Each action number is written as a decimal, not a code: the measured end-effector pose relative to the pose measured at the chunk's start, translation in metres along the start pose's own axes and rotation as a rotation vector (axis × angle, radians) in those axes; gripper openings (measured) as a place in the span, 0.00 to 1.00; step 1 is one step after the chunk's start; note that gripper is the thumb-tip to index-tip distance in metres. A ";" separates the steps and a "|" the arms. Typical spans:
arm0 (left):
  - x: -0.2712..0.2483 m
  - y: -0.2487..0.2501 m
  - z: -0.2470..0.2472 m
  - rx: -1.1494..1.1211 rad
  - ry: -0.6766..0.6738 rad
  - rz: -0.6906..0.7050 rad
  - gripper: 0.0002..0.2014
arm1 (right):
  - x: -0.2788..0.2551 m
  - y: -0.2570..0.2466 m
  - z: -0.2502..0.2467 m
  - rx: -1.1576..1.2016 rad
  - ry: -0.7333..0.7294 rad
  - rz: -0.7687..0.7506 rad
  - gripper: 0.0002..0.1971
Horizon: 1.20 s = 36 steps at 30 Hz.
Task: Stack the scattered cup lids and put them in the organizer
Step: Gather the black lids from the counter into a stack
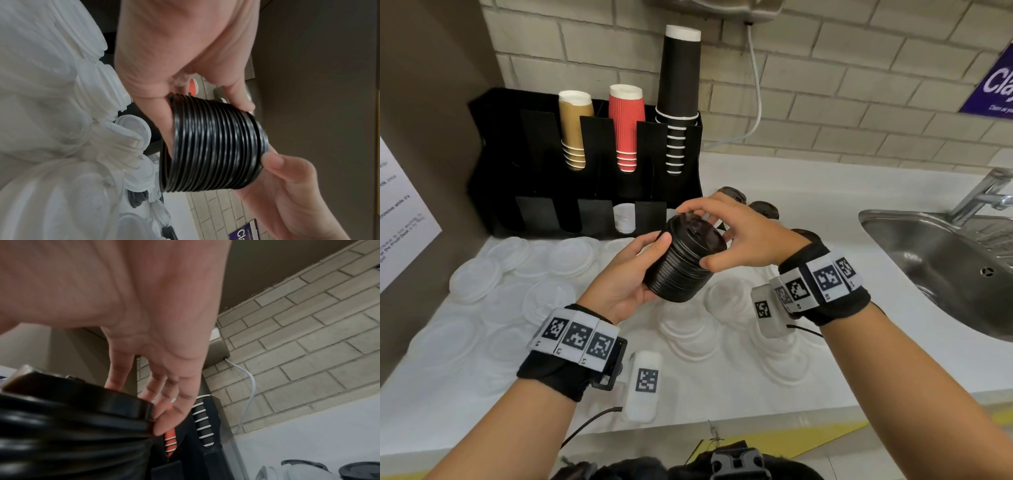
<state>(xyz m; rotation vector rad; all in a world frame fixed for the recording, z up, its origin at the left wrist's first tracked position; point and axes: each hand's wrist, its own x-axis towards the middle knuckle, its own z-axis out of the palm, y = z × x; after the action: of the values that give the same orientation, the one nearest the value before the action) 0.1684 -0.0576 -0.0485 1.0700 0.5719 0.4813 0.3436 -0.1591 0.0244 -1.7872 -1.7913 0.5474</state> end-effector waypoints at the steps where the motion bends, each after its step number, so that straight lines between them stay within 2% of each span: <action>1: 0.000 0.000 0.000 0.003 0.004 0.001 0.33 | 0.000 0.000 0.000 -0.010 -0.005 0.003 0.36; 6: -0.002 0.002 0.001 0.006 -0.006 -0.004 0.31 | 0.002 -0.004 -0.001 -0.052 -0.013 0.017 0.36; 10: -0.004 0.006 0.000 0.006 -0.064 -0.011 0.30 | 0.002 -0.006 -0.001 -0.077 -0.018 0.033 0.37; 15: -0.004 0.008 0.000 -0.003 -0.060 -0.018 0.33 | 0.004 -0.011 0.006 -0.075 -0.031 0.018 0.38; 17: -0.002 0.008 0.000 -0.045 -0.061 -0.034 0.30 | 0.001 -0.012 0.006 -0.032 -0.027 0.016 0.39; 19: 0.000 0.008 -0.001 -0.093 -0.092 -0.031 0.21 | -0.004 -0.008 0.001 0.031 0.055 0.067 0.36; 21: 0.001 0.010 -0.003 -0.126 -0.119 -0.020 0.14 | -0.013 0.005 -0.012 0.042 0.200 0.194 0.29; 23: 0.003 0.011 -0.004 -0.160 -0.132 -0.019 0.12 | -0.028 0.030 -0.031 -0.034 0.272 0.426 0.23; 25: 0.005 0.013 -0.006 -0.183 -0.151 -0.012 0.13 | -0.050 0.058 -0.049 -0.242 0.200 0.719 0.21; 28: 0.008 0.014 -0.005 -0.195 -0.155 -0.012 0.13 | -0.089 0.094 -0.063 -0.502 -0.040 1.079 0.24; 30: 0.009 0.014 -0.002 -0.205 -0.158 -0.024 0.13 | -0.114 0.110 -0.060 -0.580 -0.097 1.178 0.29; 33: 0.010 0.013 0.002 -0.220 -0.182 -0.035 0.14 | -0.143 0.123 -0.045 -0.650 -0.037 1.185 0.32; 36: 0.010 0.012 0.005 -0.217 -0.180 -0.045 0.16 | -0.149 0.130 -0.036 -0.662 -0.074 1.195 0.33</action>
<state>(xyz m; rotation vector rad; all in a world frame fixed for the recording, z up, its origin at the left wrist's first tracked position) 0.1781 -0.0492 -0.0378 0.8809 0.3747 0.3927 0.4627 -0.3064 -0.0443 -3.2812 -0.7558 0.4359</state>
